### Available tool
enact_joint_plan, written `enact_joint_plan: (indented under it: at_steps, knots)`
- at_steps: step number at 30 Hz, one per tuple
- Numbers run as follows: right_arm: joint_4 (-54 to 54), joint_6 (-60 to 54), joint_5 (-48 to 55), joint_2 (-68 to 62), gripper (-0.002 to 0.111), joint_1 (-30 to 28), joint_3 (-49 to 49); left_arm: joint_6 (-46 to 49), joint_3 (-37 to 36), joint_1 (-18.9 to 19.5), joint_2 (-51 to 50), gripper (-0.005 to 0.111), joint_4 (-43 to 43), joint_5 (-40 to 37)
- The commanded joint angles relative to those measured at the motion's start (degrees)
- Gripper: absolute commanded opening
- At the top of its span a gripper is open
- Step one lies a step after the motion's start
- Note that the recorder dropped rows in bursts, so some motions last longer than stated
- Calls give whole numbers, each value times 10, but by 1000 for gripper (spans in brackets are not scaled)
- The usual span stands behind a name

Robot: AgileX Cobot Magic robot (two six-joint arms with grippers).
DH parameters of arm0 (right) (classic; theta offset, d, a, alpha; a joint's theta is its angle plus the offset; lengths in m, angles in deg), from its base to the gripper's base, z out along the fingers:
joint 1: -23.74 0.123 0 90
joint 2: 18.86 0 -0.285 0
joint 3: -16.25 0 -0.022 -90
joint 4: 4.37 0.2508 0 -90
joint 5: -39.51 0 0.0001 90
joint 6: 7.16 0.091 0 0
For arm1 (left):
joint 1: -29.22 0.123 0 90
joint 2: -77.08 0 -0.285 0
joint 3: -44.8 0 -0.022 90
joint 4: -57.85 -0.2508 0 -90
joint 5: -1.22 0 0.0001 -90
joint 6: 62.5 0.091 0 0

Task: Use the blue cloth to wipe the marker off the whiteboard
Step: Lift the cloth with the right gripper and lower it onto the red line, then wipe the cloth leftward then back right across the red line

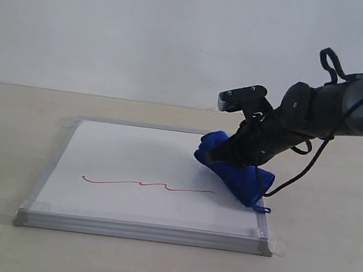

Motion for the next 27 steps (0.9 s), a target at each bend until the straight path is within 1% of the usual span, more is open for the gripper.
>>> enact_joint_plan:
  at_steps: [1,6,14,18,21,23,27]
  knots:
    - [-1,2,-4,-18,-1,4,1,1,1,-3,1,4,4,3]
    - [-1,3,19,-38,-1,15,1,1,1,-3,1,4,4,3]
    - [-1,-2,64,-41,-1,62,1,1,1,-3,1,4,4,3]
    - [-1,-16,71,-37,-1,78,1,1,1,-3,1,4,4,3]
    - [-8,-32,63,-37,-1,80,1,1,1,-3,1,4,4,3]
    - [-39,-32,55,-38,-1,76,1,1,1,-3,1,4,4,3]
    - [-76,11,25,-38,-1,48,1,1,1,-3,1,4,4,3]
